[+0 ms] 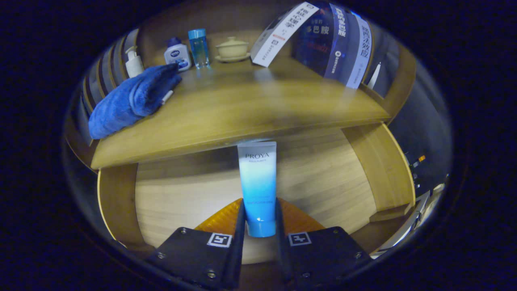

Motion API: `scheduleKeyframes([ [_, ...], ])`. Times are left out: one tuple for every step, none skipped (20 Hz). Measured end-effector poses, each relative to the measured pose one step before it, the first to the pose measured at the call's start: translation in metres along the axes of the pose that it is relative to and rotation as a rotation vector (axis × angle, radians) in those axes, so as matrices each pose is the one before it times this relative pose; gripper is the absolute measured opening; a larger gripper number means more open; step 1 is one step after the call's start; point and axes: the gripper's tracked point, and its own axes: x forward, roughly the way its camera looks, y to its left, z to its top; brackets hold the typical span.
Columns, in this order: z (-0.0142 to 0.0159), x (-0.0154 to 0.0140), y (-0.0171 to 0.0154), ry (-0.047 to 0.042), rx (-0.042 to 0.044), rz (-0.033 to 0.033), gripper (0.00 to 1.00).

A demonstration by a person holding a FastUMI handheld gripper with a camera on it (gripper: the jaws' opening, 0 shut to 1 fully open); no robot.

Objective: Pull open the drawer, take out the items inside it, and place them on the countertop above the cabinet.

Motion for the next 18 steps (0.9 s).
scheduleKeyframes([
  [0.00285, -0.00680, -0.00015, -0.01456, 0.00046, -0.00711, 0.36],
  [0.00229, -0.00558, 0.00120, -0.01620, 0.00409, -0.00198, 0.36],
  [0.00443, -0.00453, 0.00145, -0.01969, 0.00696, 0.00351, 0.36],
  [0.00412, -0.00431, 0.00157, -0.01755, 0.01195, 0.00459, 0.36],
  [0.00055, -0.00235, -0.00033, -0.00052, 0.00435, -0.00308, 0.36],
  [-0.00156, -0.00239, -0.00221, 0.00265, -0.00234, -0.01025, 0.36],
  [0.00065, -0.00161, -0.00088, -0.00319, -0.00453, -0.00578, 0.36],
  [0.00096, -0.00045, 0.00054, -0.00745, -0.00455, 0.00057, 0.36],
  [0.00065, -0.00203, -0.00012, -0.00993, -0.00547, 0.00183, 0.36],
  [0.00137, -0.00182, -0.00060, -0.01118, -0.00354, 0.00074, 0.36],
  [0.00082, -0.00284, -0.00031, -0.00959, 0.00135, 0.00041, 0.36],
  [0.00007, -0.00328, -0.00120, -0.01109, 0.00371, -0.00094, 0.36],
  [-0.00017, -0.00279, -0.00098, -0.00827, 0.00007, -0.00118, 0.36],
  [-0.00111, -0.00476, -0.00114, -0.00833, -0.00213, -0.00178, 0.36],
  [-0.00064, -0.00431, -0.00113, -0.00951, -0.00209, -0.00113, 0.36],
  [0.00032, -0.00467, -0.00060, -0.01495, -0.00025, 0.00106, 0.36],
  [0.00236, -0.00558, 0.00012, -0.02158, 0.00261, 0.00436, 0.36],
  [0.00386, -0.00626, -0.00012, -0.02408, 0.00311, 0.00334, 0.36],
])
